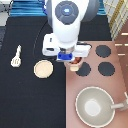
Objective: Take the lid off the pot, put the pot on the plate, and use the tool to push the pot to the front of the table.
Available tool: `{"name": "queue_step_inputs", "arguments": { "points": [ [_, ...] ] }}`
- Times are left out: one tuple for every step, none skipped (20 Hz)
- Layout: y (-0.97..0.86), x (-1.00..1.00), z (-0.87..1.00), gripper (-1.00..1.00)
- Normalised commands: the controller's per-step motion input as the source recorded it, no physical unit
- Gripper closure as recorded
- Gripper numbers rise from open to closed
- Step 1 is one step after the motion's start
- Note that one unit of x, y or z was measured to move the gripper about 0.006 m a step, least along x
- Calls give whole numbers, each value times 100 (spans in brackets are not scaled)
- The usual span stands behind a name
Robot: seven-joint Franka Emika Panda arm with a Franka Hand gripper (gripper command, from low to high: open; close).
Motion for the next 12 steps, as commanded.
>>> {"name": "queue_step_inputs", "arguments": {
  "points": [
    [-84,-8,69,100],
    [-85,-7,75,100],
    [-85,-7,79,100],
    [-83,-7,77,100],
    [-79,-7,72,100],
    [-77,-9,67,100],
    [-75,-11,63,100],
    [-73,-14,58,100],
    [-70,-15,54,100],
    [-69,-17,49,100],
    [-65,-19,42,100],
    [-63,-21,32,100]
  ]
}}
